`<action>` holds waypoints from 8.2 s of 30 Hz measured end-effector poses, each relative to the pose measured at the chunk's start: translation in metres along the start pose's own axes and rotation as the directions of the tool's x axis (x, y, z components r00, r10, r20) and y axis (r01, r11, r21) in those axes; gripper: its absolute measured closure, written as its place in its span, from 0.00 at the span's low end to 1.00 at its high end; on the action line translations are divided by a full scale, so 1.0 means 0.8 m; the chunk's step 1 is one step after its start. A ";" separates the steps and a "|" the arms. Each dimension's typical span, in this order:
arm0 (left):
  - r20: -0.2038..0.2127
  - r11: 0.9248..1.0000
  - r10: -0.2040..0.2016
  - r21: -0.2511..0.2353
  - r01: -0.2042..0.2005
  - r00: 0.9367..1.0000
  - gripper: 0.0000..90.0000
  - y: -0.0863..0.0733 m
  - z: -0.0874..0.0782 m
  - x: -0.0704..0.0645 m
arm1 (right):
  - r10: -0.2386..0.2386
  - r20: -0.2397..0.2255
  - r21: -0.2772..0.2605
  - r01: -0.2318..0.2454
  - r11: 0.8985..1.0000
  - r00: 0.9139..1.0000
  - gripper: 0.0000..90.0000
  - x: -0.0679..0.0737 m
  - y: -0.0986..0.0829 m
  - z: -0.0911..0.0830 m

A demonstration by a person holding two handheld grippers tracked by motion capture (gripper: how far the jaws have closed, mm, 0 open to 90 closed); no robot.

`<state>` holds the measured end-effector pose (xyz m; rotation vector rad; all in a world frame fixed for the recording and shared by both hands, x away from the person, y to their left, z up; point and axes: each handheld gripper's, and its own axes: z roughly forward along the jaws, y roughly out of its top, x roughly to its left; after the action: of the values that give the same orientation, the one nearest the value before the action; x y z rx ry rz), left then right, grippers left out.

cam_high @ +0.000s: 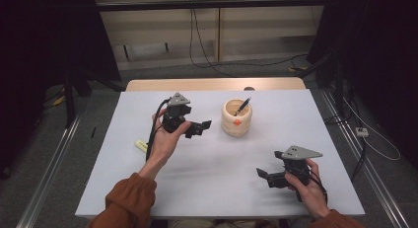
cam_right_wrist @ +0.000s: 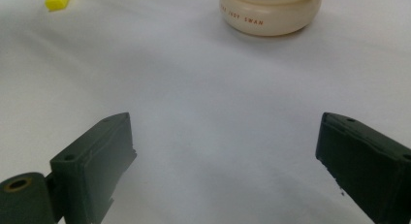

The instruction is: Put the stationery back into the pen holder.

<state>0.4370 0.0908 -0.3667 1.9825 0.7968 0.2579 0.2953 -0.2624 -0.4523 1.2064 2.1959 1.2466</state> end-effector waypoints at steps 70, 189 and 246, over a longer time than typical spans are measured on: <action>-0.131 0.995 -0.046 0.083 0.057 0.990 0.79 -0.095 -0.124 0.076 | -0.014 -0.014 0.011 0.015 1.000 1.000 0.08 0.003 0.001 0.005; -0.146 0.941 0.087 0.338 -0.033 0.985 1.00 -0.118 -0.028 0.094 | -0.018 -0.018 0.018 0.018 1.000 1.000 0.08 0.002 0.001 0.008; -0.162 0.930 0.061 0.368 0.003 0.985 0.14 -0.083 -0.062 0.147 | -0.021 -0.020 0.023 0.021 1.000 1.000 0.08 0.002 0.001 0.009</action>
<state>0.4750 0.2221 -0.4123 2.3495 0.9829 0.3169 0.2994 -0.2569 -0.4556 1.1818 2.2378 1.2335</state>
